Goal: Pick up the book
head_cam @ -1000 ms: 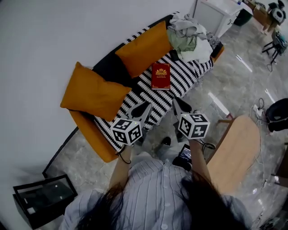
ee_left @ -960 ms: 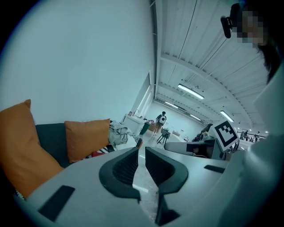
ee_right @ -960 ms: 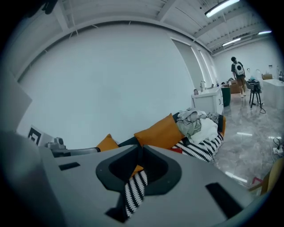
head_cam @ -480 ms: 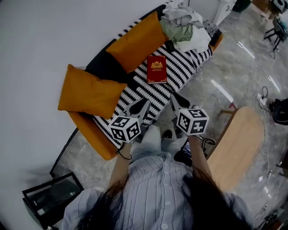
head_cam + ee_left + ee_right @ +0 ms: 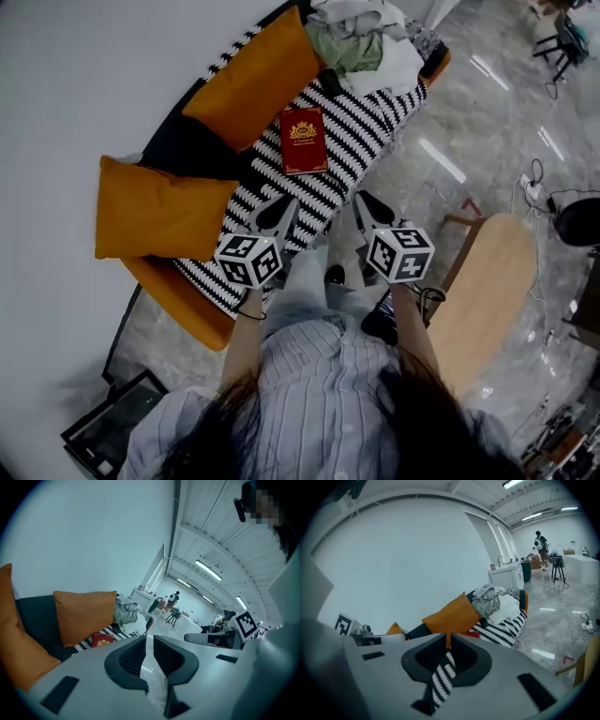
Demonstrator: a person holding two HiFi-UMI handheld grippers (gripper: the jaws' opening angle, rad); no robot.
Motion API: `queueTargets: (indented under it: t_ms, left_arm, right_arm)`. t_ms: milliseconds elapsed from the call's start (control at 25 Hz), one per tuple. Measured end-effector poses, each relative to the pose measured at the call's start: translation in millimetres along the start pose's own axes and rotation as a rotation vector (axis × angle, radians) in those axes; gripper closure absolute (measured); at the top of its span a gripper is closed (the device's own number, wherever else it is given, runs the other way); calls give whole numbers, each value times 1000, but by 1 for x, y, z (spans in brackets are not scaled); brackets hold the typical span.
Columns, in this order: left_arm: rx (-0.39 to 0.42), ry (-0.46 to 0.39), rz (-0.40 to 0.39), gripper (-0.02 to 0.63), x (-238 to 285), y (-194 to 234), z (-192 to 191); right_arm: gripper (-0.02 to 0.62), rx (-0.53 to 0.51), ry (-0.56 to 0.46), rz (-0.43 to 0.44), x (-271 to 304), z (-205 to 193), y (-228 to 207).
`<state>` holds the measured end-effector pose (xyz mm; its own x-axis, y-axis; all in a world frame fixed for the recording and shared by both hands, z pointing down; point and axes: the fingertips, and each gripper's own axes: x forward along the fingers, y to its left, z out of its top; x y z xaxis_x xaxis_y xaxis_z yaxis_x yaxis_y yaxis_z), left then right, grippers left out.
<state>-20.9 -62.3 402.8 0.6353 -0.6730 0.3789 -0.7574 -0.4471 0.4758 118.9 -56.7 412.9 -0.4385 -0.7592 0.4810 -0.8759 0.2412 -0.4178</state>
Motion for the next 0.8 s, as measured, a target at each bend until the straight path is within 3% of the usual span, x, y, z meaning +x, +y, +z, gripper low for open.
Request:
queueTargets:
  t_ms: [280,640,800]
  left_arm:
    - [51,99,9,563,55,66,8]
    - [114,290,-21,563,114,157,-36]
    - [114,336,-32,563,143,197,-58]
  right_arm:
    - [555,4,61,-34,77,3,-32]
    - [555,168,209,-77,169,-57,-89]
    - [555,208,242,-101,208,-78,-120]
